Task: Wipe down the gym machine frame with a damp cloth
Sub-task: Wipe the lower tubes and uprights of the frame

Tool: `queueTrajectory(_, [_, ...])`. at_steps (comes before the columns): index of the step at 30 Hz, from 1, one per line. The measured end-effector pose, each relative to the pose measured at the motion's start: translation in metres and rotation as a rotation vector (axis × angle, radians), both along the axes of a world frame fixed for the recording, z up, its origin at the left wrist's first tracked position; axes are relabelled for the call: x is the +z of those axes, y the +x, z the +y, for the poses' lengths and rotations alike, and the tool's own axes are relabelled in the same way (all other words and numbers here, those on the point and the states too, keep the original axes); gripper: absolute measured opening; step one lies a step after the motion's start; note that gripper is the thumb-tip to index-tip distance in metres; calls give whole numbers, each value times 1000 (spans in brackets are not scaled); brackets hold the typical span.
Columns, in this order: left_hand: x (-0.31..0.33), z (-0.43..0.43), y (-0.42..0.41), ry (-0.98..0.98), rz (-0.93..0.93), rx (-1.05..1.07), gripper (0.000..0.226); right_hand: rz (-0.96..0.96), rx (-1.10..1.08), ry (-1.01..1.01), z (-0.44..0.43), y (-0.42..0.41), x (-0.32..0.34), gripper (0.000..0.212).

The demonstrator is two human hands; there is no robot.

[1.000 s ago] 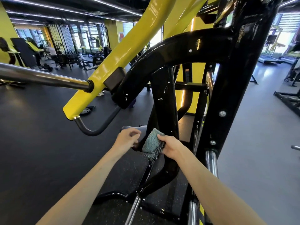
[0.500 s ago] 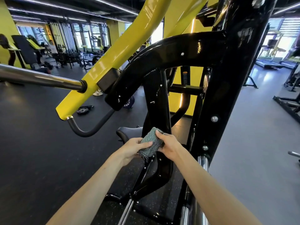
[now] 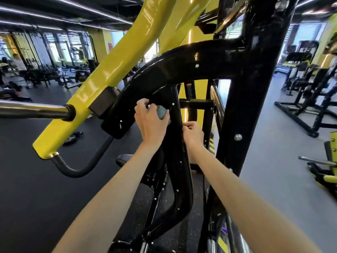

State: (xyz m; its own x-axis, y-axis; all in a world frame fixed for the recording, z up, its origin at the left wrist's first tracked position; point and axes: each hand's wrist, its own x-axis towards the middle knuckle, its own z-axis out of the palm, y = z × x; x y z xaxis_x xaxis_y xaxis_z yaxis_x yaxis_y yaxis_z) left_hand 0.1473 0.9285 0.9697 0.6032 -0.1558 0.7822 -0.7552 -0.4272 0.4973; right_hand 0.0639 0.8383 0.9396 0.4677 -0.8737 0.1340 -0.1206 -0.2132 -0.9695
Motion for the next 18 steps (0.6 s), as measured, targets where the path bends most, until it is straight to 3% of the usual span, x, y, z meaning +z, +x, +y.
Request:
queueTrajectory(3, [1,-16,16,66,-161,-86,29,-9,-34,-22,-3,8,3,26])
queueTrajectory(5, [-12,-16,21,115,-154,-144,33,-33,-36,-24,-10,13,2,29])
queueTrajectory(8, [-40,-7,30,256,-339,-265,29,-85,13,-18,-15,16,-1,35])
queueTrajectory(9, [-41,-1,37,228,-378,-374,27,-99,51,-8,-15,16,-1,39])
queueTrajectory(11, [-33,-1,54,204,-623,-388,37,-122,149,16,-14,20,-3,45])
queueTrajectory(15, [4,-9,53,-18,-521,-400,41,-199,257,34,-15,28,-6,42])
queueTrajectory(18, [-21,-13,53,30,-712,-387,29,-197,309,-47,-22,25,-5,35])
